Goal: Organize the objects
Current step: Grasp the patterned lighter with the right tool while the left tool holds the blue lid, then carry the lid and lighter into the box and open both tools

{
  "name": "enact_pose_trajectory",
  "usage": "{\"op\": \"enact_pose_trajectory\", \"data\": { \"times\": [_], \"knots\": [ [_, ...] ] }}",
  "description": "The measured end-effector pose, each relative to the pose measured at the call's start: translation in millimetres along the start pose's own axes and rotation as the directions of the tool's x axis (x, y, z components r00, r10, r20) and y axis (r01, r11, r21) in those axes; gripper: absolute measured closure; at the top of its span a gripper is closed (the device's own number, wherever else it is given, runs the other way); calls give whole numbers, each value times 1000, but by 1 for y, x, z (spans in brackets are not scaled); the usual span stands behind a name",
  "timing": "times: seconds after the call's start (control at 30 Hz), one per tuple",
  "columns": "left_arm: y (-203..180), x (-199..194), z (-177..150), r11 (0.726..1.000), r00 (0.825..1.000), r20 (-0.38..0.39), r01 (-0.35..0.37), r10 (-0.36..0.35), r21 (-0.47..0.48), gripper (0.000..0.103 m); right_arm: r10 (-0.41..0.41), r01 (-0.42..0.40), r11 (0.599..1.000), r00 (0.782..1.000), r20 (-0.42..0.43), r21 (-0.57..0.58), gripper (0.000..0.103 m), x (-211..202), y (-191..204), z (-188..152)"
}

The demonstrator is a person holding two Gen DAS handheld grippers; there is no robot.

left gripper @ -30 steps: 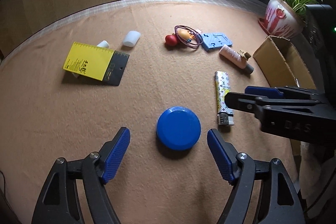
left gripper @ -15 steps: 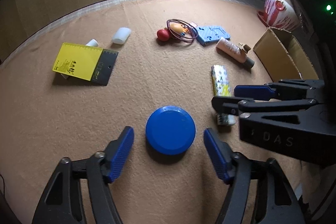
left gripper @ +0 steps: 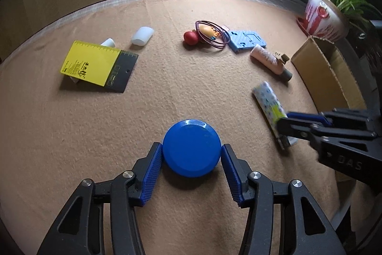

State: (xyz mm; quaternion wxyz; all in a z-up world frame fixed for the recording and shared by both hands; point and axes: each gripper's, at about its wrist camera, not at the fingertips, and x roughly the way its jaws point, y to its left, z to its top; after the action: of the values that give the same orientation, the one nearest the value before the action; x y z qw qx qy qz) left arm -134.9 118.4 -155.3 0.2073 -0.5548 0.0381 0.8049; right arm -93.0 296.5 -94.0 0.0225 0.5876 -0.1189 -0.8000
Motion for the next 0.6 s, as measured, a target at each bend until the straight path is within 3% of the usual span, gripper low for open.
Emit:
{"op": "enact_pose_trajectory", "data": {
  "times": [0.27, 0.6],
  "knots": [
    [4, -11, 6, 999, 999, 28, 23, -22, -29, 49, 18, -20, 999, 998, 56, 42, 93, -27, -12, -15],
    [-18, -22, 14, 999, 998, 53, 45, -44, -1, 49, 31, -36, 999, 989, 142, 31, 94, -65, -15, -24]
  ]
}}
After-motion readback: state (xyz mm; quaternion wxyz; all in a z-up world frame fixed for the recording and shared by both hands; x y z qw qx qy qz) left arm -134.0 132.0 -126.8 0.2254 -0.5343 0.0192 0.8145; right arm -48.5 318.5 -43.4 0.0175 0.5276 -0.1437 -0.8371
